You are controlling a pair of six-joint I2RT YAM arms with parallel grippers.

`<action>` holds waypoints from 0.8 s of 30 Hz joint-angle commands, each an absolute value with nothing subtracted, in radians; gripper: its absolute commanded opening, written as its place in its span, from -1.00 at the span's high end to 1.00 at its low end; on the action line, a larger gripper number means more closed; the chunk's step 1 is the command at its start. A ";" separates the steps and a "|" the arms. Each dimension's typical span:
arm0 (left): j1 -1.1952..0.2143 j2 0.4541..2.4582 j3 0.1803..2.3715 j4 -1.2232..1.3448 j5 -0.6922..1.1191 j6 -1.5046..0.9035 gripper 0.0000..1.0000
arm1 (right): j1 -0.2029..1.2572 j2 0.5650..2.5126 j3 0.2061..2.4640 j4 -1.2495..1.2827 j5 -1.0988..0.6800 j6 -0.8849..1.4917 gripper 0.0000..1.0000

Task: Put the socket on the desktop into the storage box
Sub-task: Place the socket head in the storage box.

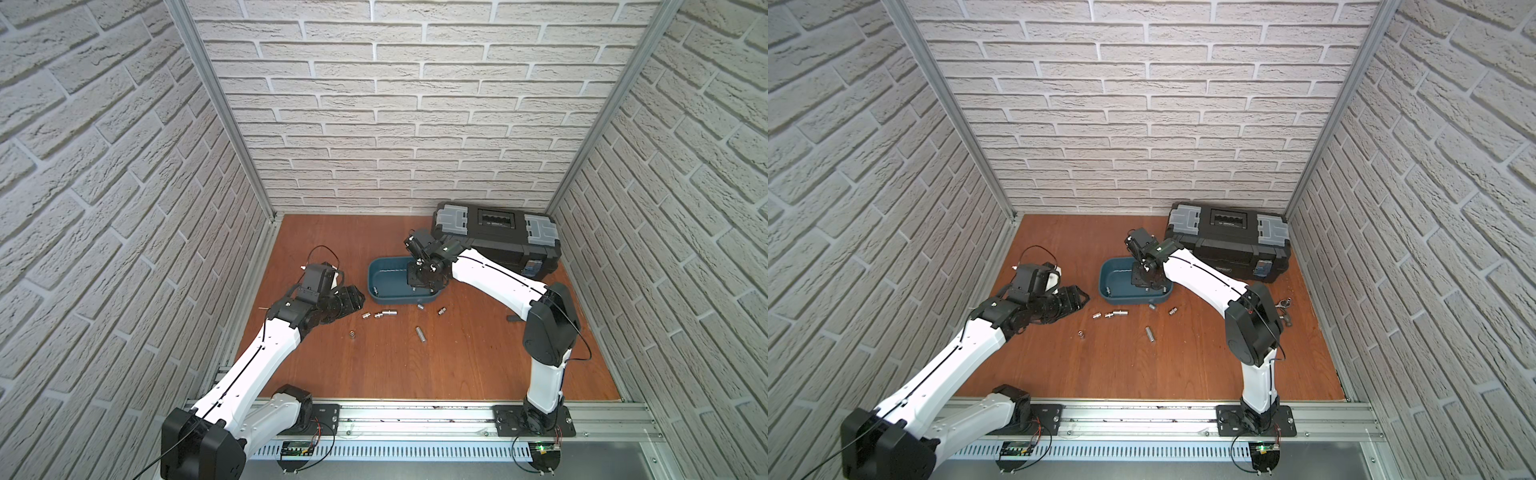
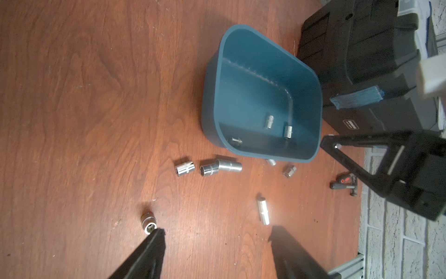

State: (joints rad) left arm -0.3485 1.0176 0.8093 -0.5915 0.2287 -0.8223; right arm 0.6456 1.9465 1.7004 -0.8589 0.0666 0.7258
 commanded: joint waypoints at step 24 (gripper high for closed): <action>-0.284 0.985 0.722 -0.494 0.312 -0.852 -0.55 | 0.558 2.239 1.919 -0.894 0.028 0.719 0.53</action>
State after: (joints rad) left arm -0.2932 0.9848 0.7422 -0.5411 0.2943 -0.8425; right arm 0.5659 2.2204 1.8832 -0.8803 0.0269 0.7238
